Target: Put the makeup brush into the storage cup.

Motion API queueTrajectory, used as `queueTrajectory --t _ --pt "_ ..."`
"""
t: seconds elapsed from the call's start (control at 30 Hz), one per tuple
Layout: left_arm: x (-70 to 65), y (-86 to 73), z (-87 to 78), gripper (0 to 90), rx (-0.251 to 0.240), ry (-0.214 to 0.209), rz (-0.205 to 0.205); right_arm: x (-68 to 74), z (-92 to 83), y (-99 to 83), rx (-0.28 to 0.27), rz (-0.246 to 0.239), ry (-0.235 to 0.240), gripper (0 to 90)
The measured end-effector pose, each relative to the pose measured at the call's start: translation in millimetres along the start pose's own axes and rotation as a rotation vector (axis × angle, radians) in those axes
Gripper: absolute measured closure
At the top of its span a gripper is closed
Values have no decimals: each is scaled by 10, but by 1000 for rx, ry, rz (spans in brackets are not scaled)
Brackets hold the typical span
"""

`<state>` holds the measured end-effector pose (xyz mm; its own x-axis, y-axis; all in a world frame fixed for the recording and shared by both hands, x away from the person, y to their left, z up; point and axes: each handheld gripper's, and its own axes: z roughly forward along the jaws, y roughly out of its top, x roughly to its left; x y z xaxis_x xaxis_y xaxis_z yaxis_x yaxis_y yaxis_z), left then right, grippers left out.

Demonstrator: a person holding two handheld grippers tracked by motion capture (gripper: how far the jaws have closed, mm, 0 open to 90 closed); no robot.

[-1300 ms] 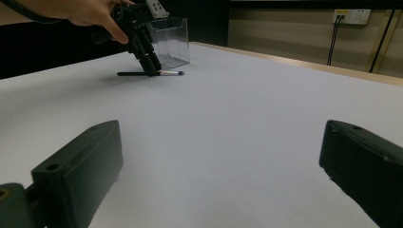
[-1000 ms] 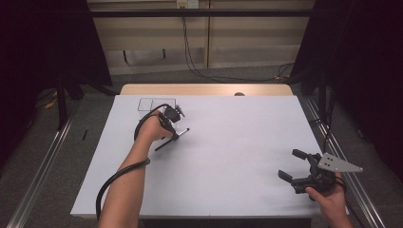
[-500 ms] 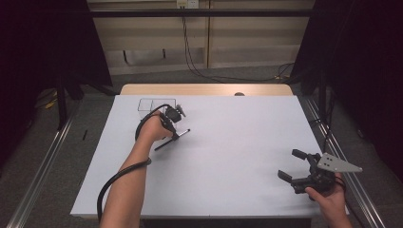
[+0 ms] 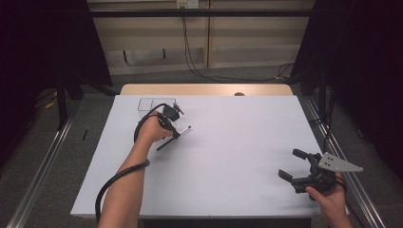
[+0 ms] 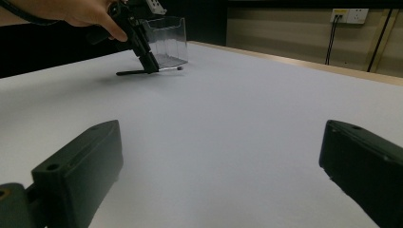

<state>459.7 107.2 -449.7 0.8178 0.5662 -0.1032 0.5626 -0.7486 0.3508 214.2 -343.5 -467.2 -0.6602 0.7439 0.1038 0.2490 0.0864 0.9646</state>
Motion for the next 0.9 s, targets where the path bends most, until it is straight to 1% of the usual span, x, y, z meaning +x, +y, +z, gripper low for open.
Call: queueTrajectory --t 0.1,0.13,0.17,0.2,0.37,0.5,0.57,0.63,0.67,0.7,0.73,0.77,0.8,0.83,0.87,0.9 --pt "4 2 -43 841 -53 -2 -15 1 -2 0 -2 1 1 3" --pt "2 2 -61 840 -82 0 -27 1 -2 0 -2 2 1 3" --pt "2 1 -69 840 -98 1 -32 2 -2 0 1 1 0 3" --pt "5 -1 -85 841 -122 -6 -44 1 -2 0 0 1 0 3" --pt "10 -7 -141 841 -220 -8 -68 2 0 1 1 -1 1 3" --pt "9 -11 -179 841 -283 -3 -77 3 2 0 2 -1 0 3" --pt "0 -17 -196 841 -316 -6 -99 4 1 0 3 -1 2 3" --pt "1 -23 -217 841 -339 -8 -101 4 2 1 4 -4 2 3" --pt "-11 -26 -222 841 -357 -1 -116 5 2 1 4 -4 2 3" --pt "-7 -30 -233 841 -370 -1 -110 5 2 1 4 -4 2 3" --pt "-9 -37 -245 841 -388 -2 -117 5 2 1 4 -4 2 3" --pt "-13 -39 -250 841 -398 -3 -121 5 2 2 4 -6 0 3" --pt "-13 -43 -261 841 -404 6 -116 7 1 3 5 -6 -1 3" --pt "-18 -47 -264 841 -423 8 -123 7 1 4 4 -6 -1 3" --pt "-21 -51 -269 842 -432 0 -127 8 1 4 4 -6 0 3" --pt "-29 -54 -274 842 -445 6 -128 9 2 4 5 -7 0 3"
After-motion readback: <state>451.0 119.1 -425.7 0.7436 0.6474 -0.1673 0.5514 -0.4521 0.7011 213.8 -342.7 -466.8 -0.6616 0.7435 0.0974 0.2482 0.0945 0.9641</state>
